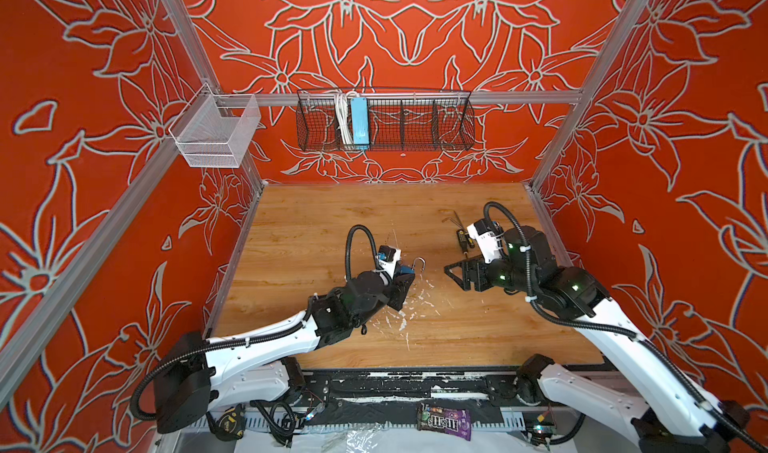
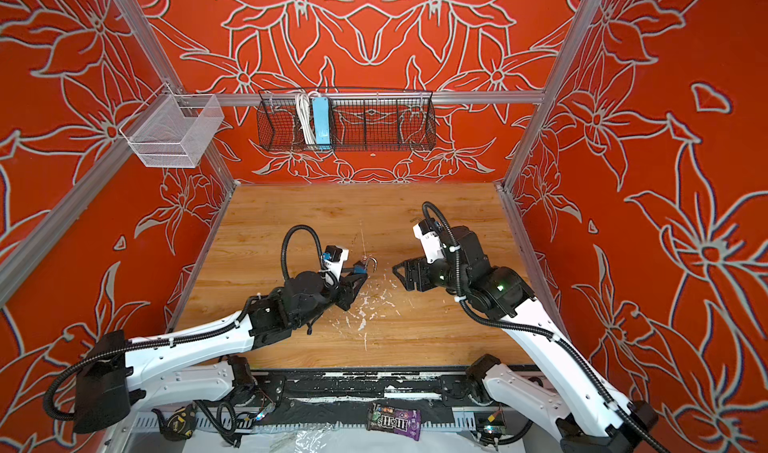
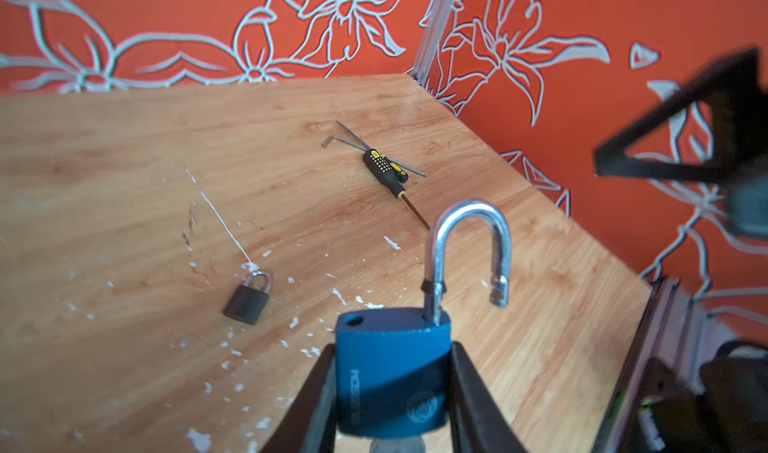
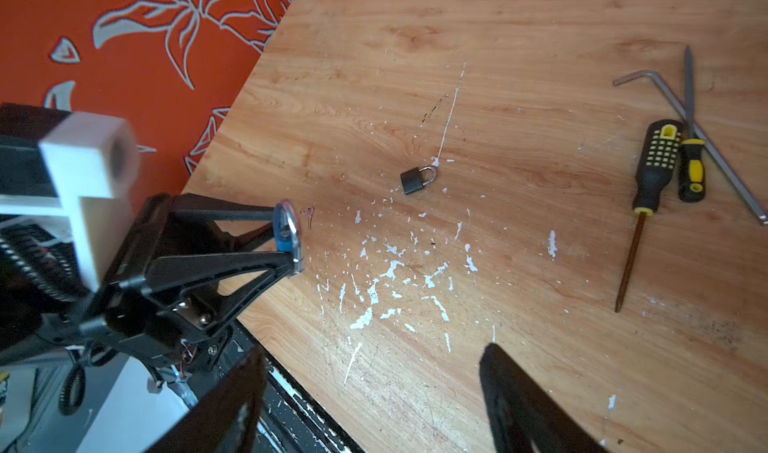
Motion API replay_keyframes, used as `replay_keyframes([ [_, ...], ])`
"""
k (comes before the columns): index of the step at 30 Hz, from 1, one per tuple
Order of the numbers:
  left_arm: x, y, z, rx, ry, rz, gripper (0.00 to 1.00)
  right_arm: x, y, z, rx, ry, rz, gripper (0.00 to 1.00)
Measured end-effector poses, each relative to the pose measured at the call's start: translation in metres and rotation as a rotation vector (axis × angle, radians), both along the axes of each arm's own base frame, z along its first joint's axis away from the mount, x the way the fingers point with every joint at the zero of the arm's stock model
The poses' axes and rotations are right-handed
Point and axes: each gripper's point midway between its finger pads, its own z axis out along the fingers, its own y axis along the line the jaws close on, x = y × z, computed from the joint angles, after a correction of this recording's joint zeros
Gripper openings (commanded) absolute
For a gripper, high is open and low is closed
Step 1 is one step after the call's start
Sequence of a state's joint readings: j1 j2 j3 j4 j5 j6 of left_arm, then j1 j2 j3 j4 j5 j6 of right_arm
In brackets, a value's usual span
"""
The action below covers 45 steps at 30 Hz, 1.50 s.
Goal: Unlock with the key
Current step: 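Lower the open blue padlock toward the table with the left gripper, then set the blue padlock on the table and open the left gripper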
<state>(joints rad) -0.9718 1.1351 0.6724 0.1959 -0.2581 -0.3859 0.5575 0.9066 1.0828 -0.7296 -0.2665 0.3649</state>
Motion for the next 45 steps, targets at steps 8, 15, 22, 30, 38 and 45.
replay_keyframes([
  [8,-0.006,-0.028,-0.041,0.031,0.229,0.081,0.0,-0.018,-0.016,0.058,0.071,-0.114,-0.029,0.97],
  [15,-0.006,-0.053,-0.07,0.03,0.437,0.193,0.0,-0.031,-0.02,0.088,0.127,-0.163,-0.018,0.97],
  [22,-0.004,-0.077,-0.103,0.034,0.629,0.285,0.0,-0.037,-0.018,0.097,0.155,-0.163,0.001,0.97],
  [30,-0.009,-0.097,-0.147,0.118,0.811,0.401,0.0,-0.044,-0.014,0.109,0.215,-0.173,0.03,0.97],
  [38,-0.013,-0.102,-0.179,0.185,0.921,0.518,0.0,-0.045,-0.006,0.118,0.267,-0.174,0.056,0.98],
  [45,-0.016,-0.106,-0.186,0.205,0.967,0.551,0.04,-0.043,-0.001,0.118,0.288,-0.158,0.069,0.97],
])
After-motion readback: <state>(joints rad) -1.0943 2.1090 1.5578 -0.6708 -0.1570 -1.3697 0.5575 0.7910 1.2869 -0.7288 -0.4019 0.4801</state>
